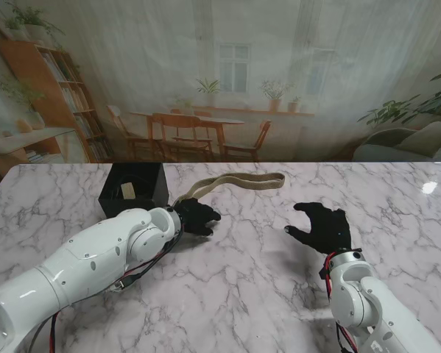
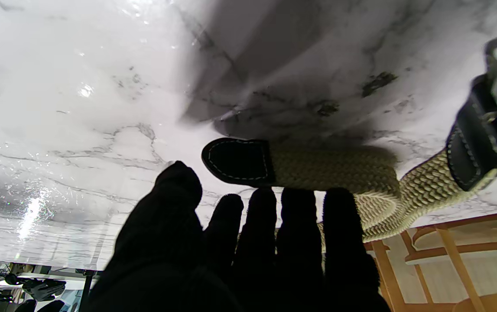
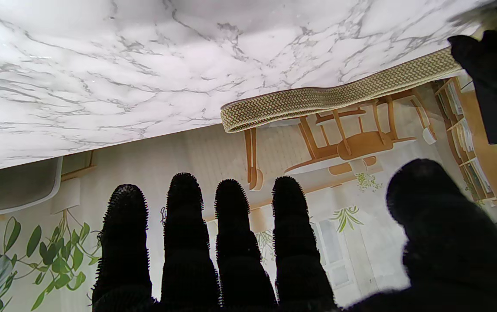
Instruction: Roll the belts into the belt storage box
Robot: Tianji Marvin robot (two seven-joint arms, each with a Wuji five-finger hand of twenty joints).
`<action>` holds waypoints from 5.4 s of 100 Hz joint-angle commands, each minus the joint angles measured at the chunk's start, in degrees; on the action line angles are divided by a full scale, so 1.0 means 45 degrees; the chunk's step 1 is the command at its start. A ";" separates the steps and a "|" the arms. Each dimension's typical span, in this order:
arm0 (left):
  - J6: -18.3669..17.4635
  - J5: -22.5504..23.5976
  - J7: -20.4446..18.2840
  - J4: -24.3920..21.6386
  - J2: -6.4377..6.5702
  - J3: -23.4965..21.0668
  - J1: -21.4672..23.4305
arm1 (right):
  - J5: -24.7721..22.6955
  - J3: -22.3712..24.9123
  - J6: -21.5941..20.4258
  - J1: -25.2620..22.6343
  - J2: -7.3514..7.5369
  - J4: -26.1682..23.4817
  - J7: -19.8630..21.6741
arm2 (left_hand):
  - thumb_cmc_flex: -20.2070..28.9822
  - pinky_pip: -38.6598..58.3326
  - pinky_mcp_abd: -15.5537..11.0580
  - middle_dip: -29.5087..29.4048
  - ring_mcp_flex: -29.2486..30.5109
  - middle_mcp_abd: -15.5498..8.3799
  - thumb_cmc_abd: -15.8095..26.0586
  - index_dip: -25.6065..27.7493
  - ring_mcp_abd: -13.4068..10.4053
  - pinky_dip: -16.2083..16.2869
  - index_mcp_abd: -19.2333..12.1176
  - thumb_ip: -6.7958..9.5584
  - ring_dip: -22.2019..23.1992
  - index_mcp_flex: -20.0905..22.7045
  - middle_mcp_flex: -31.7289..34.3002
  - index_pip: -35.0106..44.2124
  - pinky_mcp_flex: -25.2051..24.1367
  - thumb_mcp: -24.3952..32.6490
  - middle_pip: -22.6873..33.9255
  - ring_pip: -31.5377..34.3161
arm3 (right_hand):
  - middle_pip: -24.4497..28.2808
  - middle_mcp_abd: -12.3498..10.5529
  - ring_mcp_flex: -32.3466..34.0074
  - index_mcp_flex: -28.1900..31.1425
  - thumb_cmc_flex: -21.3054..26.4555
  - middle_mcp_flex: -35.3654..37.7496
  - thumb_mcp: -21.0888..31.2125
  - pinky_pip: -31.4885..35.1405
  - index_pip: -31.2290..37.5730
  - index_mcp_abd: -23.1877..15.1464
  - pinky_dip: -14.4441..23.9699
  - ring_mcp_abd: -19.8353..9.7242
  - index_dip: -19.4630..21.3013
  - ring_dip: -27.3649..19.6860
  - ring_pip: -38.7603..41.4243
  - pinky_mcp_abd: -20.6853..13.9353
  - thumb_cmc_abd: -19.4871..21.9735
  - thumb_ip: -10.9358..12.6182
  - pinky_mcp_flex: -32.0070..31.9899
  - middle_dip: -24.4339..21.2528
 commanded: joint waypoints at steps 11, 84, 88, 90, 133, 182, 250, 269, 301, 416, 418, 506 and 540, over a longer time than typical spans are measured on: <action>-0.0451 -0.0023 -0.0330 -0.0211 0.0076 -0.0129 0.0253 | 0.0003 -0.0022 0.0046 -0.0018 -0.0018 -0.0008 0.0018 | -0.0287 -0.0314 -0.0289 -0.0277 -0.0031 -0.0095 -0.0087 0.0103 0.0116 -0.0073 -0.0121 0.0124 -0.0516 -0.0027 -0.0223 -0.0107 0.0115 -0.0176 -0.0563 -0.0643 | 0.0228 -0.0033 -0.0420 0.0322 0.0279 -0.0371 -0.0172 -0.0271 -0.0245 -0.0456 0.0220 -0.0193 0.0243 -0.0017 -0.0232 0.0063 0.0394 0.0314 -0.0283 0.0066; -0.0496 0.1411 -0.0469 -0.0404 0.0513 0.0023 0.0014 | -0.0010 -0.0216 0.0093 0.0120 0.0004 0.0098 0.0144 | -0.0812 -0.1551 -0.0948 -0.1789 -0.1915 -0.2308 -0.1069 0.0191 -0.0514 -0.0999 -0.2692 0.0873 -0.2077 -0.1049 -0.3814 -0.0032 -0.0961 0.3496 -0.1098 -0.1670 | 0.0229 -0.0039 -0.0439 0.0309 0.0280 -0.0403 -0.0193 -0.0285 -0.0248 -0.0464 0.0241 -0.0216 0.0262 -0.0018 -0.0234 0.0048 0.0410 0.0317 -0.0295 0.0066; -0.0541 0.1481 -0.0443 -0.0443 0.0533 -0.0060 0.0057 | -0.0007 -0.0223 0.0097 0.0124 0.0005 0.0102 0.0150 | -0.0974 -0.1601 -0.0947 -0.1798 -0.2015 -0.2244 -0.1107 0.0287 -0.0494 -0.1003 -0.2627 0.0800 -0.2087 -0.0874 -0.3824 0.0125 -0.1050 0.3339 -0.1115 -0.1703 | 0.0222 -0.0055 -0.0450 0.0303 0.0286 -0.0417 -0.0190 -0.0291 -0.0251 -0.0468 0.0240 -0.0214 0.0262 -0.0019 -0.0238 0.0058 0.0409 0.0318 -0.0302 0.0064; -0.0564 0.1525 -0.0420 -0.0457 0.0543 -0.0099 0.0076 | -0.0006 -0.0227 0.0099 0.0127 0.0005 0.0104 0.0151 | -0.1083 -0.1637 -0.0922 -0.1815 -0.2057 -0.2194 -0.1102 0.0410 -0.0488 -0.0986 -0.2609 0.0730 -0.2087 -0.0823 -0.3791 0.0265 -0.1080 0.3167 -0.1141 -0.1703 | 0.0227 -0.0041 -0.0438 0.0316 0.0290 -0.0405 -0.0189 -0.0291 -0.0246 -0.0462 0.0240 -0.0213 0.0264 -0.0017 -0.0232 0.0062 0.0408 0.0318 -0.0300 0.0066; -0.0597 0.2349 -0.0308 -0.0897 0.0746 -0.0850 0.0468 | -0.0010 -0.0284 0.0119 0.0166 0.0010 0.0134 0.0185 | -0.0871 -0.2400 -0.0845 -0.1939 -0.2927 -0.1834 -0.0855 0.0346 -0.0409 -0.1123 -0.2388 0.0646 -0.2461 -0.0814 -0.3748 -0.0235 -0.1644 0.1902 -0.1354 -0.2137 | 0.0228 -0.0049 -0.0452 0.0327 0.0275 -0.0412 -0.0201 -0.0290 -0.0241 -0.0464 0.0249 -0.0222 0.0271 -0.0020 -0.0236 0.0064 0.0425 0.0317 -0.0297 0.0066; 0.0093 0.2531 0.0094 -0.0255 0.0645 0.0438 -0.0200 | 0.0000 -0.0324 0.0095 0.0208 0.0012 0.0180 0.0191 | 0.0240 -0.1655 -0.0965 -0.1622 -0.2460 -0.1855 -0.0868 0.2107 -0.0652 -0.0893 -0.2358 -0.0034 -0.2468 0.0774 -0.3023 0.2167 -0.1222 0.1293 -0.0832 -0.1709 | 0.0228 -0.0030 -0.0454 0.0317 0.0259 -0.0419 -0.0234 -0.0300 -0.0247 -0.0463 0.0250 -0.0215 0.0275 -0.0020 -0.0230 0.0056 0.0445 0.0317 -0.0313 0.0066; -0.1668 0.3764 -0.0066 -0.1859 0.1117 -0.0700 0.0846 | 0.0027 -0.0316 0.0079 0.0204 0.0001 0.0198 0.0134 | 0.1241 -0.0309 -0.0709 0.0420 0.0036 -0.1377 -0.2000 0.3997 -0.0178 -0.0601 -0.1873 0.0049 -0.1535 0.2835 0.1491 0.8150 0.0157 0.0267 0.0848 -0.0429 | 0.0239 -0.0048 -0.0477 0.0294 0.0238 -0.0417 -0.0336 -0.0305 -0.0253 -0.0477 0.0256 -0.0234 0.0279 -0.0020 -0.0237 0.0039 0.0566 0.0316 -0.0319 0.0071; -0.3262 0.4846 -0.0942 -0.3679 0.1519 -0.2997 0.2741 | 0.0051 -0.0277 0.0073 0.0174 -0.0003 0.0170 0.0139 | 0.1222 0.0416 -0.0453 0.0595 0.1250 -0.1263 -0.2003 0.4134 -0.0017 -0.0351 -0.1805 0.0012 -0.1216 0.2882 0.2776 0.8194 0.1019 0.0413 0.0891 -0.0091 | 0.0235 -0.0047 -0.0465 0.0292 0.0241 -0.0419 -0.0367 -0.0311 -0.0256 -0.0468 0.0256 -0.0235 0.0278 -0.0018 -0.0235 0.0032 0.0603 0.0317 -0.0329 0.0071; -0.6248 0.6480 -0.1460 -0.6571 0.1842 -0.7675 0.6977 | 0.0093 -0.0241 0.0069 0.0158 -0.0004 0.0148 0.0181 | 0.1075 0.0449 -0.0518 0.1274 0.1447 -0.1416 -0.2007 0.4312 -0.0151 -0.0382 -0.1914 -0.0023 -0.1070 0.2903 0.2912 0.8098 0.1144 0.0522 0.0613 -0.0337 | 0.0229 -0.0066 -0.0464 0.0293 0.0282 -0.0407 -0.0401 -0.0286 -0.0257 -0.0478 0.0273 -0.0236 0.0279 -0.0016 -0.0236 0.0031 0.0582 0.0326 -0.0291 0.0073; -0.9378 0.7855 -0.1867 -0.9872 0.1932 -1.2505 1.2288 | -0.1960 -0.4980 -0.2068 0.5267 0.0818 0.3227 0.2573 | 0.0922 0.0362 -0.0651 0.1576 0.1463 -0.1885 -0.2074 0.4187 -0.0325 -0.0456 -0.2186 -0.0038 -0.1026 0.2953 0.2962 0.8157 0.1146 0.0611 0.0677 -0.0419 | -0.0664 -0.0240 -0.3470 -0.2348 0.0370 -0.3809 0.3675 -0.2382 -0.0561 -0.2655 -0.0484 -0.0657 -0.0153 -0.1325 -0.1925 -0.1110 -0.2484 0.0230 -0.1815 -0.0723; -0.9362 0.7843 -0.1884 -0.9856 0.1932 -1.2506 1.2289 | -0.1860 -0.5194 -0.1952 0.5405 0.0794 0.3371 0.2562 | 0.0913 0.0366 -0.0650 0.1589 0.1470 -0.1886 -0.2077 0.4184 -0.0323 -0.0455 -0.2185 -0.0041 -0.1026 0.2961 0.2980 0.8157 0.1152 0.0605 0.0683 -0.0417 | -0.0662 -0.0209 -0.3516 -0.2389 0.0349 -0.3889 0.3676 -0.2410 -0.0559 -0.2636 -0.0500 -0.0637 -0.0141 -0.1333 -0.1932 -0.1109 -0.2452 0.0226 -0.1847 -0.0725; -0.8780 0.8286 -0.1974 -0.9786 0.1931 -1.2764 1.2339 | -0.1659 -0.7177 -0.0424 0.6398 0.0657 0.4928 0.1716 | 0.0845 0.0384 -0.0659 0.1729 0.1488 -0.1898 -0.2131 0.4155 -0.0335 -0.0443 -0.2251 -0.0038 -0.1006 0.2991 0.3007 0.8143 0.1138 0.0637 0.0624 -0.0404 | 0.0978 -0.0035 -0.2275 0.3596 0.1874 -0.1622 0.4308 -0.1489 0.6751 -0.5515 -0.1864 -0.0523 0.1176 -0.1310 -0.0663 -0.0420 -0.3856 -0.1607 -0.1689 -0.0099; -0.7860 1.0119 -0.1621 -0.9685 0.2017 -1.3502 1.2639 | -0.3293 -0.4554 -0.0959 0.3516 0.1065 0.2480 0.2315 | 0.0864 0.0384 -0.0621 0.1731 0.1475 -0.1901 -0.2133 0.4109 -0.0315 -0.0437 -0.2304 -0.0034 -0.1013 0.3003 0.2982 0.8127 0.1125 0.0649 0.0586 -0.0431 | 0.1256 -0.0239 -0.1702 0.5862 0.1707 -0.0515 0.3873 -0.1344 0.7331 -0.4376 -0.2083 -0.0497 0.0508 -0.0780 -0.0173 -0.0165 -0.3113 -0.1681 -0.1782 0.0658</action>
